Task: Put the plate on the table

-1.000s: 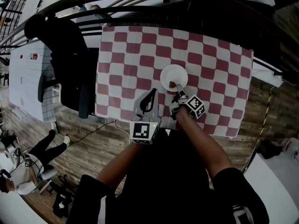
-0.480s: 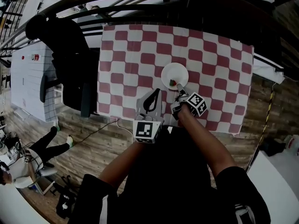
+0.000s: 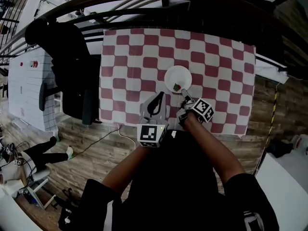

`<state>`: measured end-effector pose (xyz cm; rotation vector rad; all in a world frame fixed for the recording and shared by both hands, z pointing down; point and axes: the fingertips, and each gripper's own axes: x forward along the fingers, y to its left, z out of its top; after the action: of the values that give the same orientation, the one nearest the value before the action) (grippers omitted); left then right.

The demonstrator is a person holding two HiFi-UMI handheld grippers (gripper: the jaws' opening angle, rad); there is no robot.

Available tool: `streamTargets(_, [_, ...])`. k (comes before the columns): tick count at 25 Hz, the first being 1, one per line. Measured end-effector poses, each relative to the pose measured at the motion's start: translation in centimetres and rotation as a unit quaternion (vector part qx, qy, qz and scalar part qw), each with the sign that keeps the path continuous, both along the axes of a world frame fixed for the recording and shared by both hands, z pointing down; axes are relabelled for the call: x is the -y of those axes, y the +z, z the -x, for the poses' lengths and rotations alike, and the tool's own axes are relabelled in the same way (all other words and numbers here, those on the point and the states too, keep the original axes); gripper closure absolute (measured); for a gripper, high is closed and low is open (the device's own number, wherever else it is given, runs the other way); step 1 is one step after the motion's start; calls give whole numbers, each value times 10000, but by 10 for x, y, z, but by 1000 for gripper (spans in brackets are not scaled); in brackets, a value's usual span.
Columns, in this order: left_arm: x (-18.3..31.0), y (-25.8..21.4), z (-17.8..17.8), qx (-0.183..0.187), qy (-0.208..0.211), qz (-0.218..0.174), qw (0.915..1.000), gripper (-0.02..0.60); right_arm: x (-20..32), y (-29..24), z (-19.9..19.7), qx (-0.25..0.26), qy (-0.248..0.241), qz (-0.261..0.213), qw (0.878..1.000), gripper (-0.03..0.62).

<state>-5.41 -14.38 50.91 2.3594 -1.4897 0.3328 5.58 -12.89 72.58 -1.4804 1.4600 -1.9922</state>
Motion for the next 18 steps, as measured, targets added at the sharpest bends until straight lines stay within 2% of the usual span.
streamTargets(10, [-17, -13, 15, -266, 44, -93, 9996, 572, -19, -62, 10, -85, -61, -464, 9989, 459])
streamTargets(18, [-43, -22, 23, -608, 114, -192, 9979, 572, -42, -127, 26, -514, -213, -1213, 9911, 554])
